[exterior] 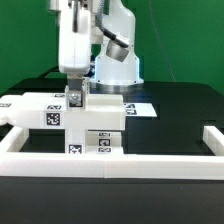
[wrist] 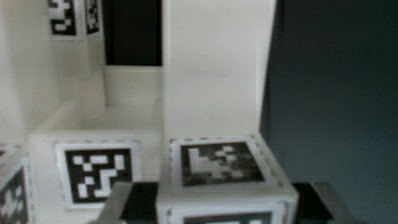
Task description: Assemble chair
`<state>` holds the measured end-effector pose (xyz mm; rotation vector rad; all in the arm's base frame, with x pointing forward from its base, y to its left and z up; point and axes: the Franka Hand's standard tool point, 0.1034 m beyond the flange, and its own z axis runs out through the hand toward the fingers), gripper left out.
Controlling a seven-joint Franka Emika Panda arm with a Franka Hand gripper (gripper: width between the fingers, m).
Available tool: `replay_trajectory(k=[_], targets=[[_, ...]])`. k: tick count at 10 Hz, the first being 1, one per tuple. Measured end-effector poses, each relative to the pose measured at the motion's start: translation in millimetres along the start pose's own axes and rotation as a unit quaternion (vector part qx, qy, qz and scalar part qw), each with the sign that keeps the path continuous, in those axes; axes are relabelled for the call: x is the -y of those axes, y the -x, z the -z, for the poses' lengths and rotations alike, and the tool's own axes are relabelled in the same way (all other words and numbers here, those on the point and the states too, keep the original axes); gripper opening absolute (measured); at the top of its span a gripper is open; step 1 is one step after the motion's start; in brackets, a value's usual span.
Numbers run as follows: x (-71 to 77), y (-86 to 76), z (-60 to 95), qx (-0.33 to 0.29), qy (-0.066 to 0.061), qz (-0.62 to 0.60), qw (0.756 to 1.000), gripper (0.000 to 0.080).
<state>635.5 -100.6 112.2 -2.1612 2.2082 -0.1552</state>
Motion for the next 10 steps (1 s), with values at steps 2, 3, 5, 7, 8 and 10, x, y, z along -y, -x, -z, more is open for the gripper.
replay_trajectory(k=[2,3,5,7,8,10], targets=[[0.0,0.4,-0.1,0.0,0.0,-0.077,0.997,0.0287],[0.0,0.6,-0.1,0.0,0.0,-0.116,0.993,0.0287],[0.0,1.3,-0.2,0.0,0.0,-0.199,0.98,0.0287],[0.1,3.2,-0.4,0.0,0.0,-0.276,0.961,0.0287],[0.1,3.3,-0.4,0.0,0.0,-0.305,0.952,0.0287],[0.4,4.1,-0.6,0.007,0.0,-0.337,0.941,0.0287]])
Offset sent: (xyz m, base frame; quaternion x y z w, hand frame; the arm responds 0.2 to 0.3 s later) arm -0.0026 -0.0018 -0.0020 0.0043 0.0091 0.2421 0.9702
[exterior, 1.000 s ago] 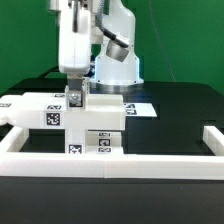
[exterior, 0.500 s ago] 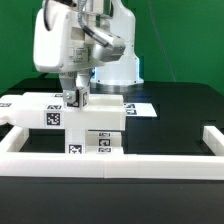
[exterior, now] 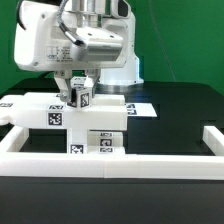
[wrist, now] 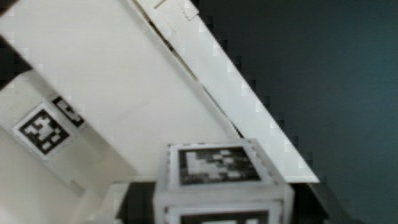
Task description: Assemble chair
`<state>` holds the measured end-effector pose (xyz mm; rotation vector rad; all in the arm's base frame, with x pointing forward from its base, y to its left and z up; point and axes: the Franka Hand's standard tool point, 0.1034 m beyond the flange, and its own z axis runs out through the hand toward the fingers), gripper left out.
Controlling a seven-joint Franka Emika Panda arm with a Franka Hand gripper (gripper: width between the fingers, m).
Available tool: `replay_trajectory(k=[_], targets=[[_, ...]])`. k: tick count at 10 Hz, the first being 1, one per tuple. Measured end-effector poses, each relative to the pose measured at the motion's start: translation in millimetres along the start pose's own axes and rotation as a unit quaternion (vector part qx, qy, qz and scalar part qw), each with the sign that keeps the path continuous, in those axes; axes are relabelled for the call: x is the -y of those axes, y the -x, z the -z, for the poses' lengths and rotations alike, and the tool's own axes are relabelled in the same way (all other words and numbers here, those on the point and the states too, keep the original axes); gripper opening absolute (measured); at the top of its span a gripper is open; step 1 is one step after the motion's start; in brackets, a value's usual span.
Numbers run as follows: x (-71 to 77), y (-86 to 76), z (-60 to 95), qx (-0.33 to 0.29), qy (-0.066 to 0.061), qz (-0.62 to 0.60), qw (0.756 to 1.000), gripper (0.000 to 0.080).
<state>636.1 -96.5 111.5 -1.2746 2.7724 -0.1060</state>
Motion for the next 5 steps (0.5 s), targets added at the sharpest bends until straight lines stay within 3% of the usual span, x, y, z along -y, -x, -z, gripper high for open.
replay_trajectory(k=[1,2,3,4,5], targets=[[-0.1,0.3,0.0,0.002,0.001,0.004,1.0,0.0287],[-0.4,0.6,-0.2,0.002,0.001,0.019,1.0,0.0343],[-0.7,0.8,-0.5,0.002,0.001,0.039,0.999,0.0479],[-0.8,0.8,-0.7,0.002,0.001,0.048,0.999,0.0479],[-0.6,0.5,-0.8,0.002,0.001,0.09,0.996,0.0614]])
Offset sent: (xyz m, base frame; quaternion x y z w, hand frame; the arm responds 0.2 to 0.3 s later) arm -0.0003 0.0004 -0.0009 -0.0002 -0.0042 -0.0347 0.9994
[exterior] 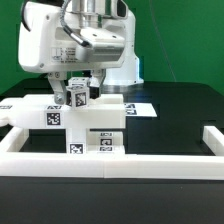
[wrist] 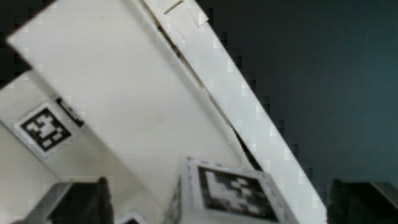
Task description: Assemble chair
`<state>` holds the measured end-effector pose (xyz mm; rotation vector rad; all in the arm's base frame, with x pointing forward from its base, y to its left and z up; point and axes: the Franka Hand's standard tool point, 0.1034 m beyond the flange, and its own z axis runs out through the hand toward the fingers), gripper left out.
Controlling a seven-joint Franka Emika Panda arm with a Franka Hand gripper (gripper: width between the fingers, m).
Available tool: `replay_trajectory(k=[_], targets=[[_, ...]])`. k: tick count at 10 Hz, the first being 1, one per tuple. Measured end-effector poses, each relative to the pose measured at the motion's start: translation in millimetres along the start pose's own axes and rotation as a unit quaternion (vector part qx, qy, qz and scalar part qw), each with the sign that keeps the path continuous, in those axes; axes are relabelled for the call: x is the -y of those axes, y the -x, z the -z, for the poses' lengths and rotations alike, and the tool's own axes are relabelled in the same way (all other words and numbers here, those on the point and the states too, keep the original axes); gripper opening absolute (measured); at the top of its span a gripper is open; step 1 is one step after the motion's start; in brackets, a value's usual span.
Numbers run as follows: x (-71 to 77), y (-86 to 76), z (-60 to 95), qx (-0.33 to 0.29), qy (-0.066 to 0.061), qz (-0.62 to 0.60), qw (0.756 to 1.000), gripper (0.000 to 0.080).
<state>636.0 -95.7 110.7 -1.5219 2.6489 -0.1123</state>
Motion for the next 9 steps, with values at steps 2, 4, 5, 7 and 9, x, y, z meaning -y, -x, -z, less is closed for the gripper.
replay_trajectory(k=[2,4,5,7,9], targets=[[0.3,-0.9,0.0,0.0,0.0,0.126,0.992,0.0647],[0.1,-0.4,0.0,0.0,0.0,0.218,0.976,0.0647],[-0.2,0.2,-0.1,0.0,0.0,0.266,0.964,0.0649],[-0.5,0.9,-0.2,-0.001,0.001,0.345,0.939,0.0649],[-1.2,1.8,-0.5,-0.002,0.002,0.423,0.906,0.0649]])
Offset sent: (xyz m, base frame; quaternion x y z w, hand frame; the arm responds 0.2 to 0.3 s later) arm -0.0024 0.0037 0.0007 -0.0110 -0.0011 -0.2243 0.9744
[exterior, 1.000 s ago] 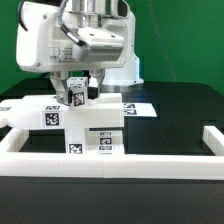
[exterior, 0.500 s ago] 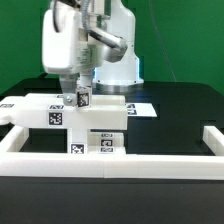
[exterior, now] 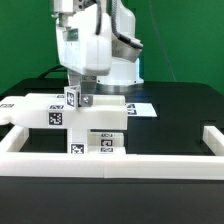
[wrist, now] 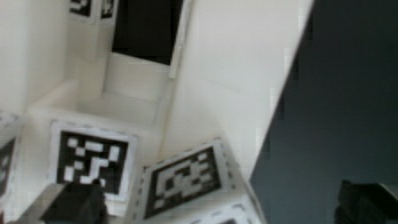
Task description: Assemble chair
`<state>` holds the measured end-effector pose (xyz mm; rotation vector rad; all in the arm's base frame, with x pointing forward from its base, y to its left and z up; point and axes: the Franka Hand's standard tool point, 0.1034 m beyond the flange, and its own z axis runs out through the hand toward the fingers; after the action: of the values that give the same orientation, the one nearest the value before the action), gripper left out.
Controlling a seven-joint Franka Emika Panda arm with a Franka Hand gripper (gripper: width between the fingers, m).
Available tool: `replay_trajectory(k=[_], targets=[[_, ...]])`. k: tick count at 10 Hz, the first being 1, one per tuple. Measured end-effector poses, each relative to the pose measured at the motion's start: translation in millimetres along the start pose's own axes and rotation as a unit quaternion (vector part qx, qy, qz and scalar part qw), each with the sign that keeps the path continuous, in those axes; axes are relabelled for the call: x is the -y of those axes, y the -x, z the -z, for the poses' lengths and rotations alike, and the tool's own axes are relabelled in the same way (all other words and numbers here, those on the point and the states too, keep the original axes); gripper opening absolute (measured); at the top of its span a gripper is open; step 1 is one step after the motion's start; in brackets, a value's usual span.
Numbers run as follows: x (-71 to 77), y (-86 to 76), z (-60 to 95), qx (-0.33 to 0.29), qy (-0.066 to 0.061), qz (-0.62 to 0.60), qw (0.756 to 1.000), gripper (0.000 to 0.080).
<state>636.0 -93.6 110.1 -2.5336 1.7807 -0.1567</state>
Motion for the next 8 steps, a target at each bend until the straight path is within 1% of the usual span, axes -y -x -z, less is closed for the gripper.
replay_trajectory(k=[3,5,6,7,8], targets=[[0.0,-0.2,-0.1,-0.002,0.002,0.117,0.993,0.0649],[-0.3,-0.7,0.0,-0.002,0.002,0.137,0.991,0.0649],[-0.2,-0.7,0.0,-0.002,0.002,0.137,0.991,0.0559],[-0.3,-0.8,-0.1,-0.002,0.002,0.137,0.991,0.0376],[-1.0,-1.0,-0.2,-0.002,0.002,0.136,0.991,0.0276]])
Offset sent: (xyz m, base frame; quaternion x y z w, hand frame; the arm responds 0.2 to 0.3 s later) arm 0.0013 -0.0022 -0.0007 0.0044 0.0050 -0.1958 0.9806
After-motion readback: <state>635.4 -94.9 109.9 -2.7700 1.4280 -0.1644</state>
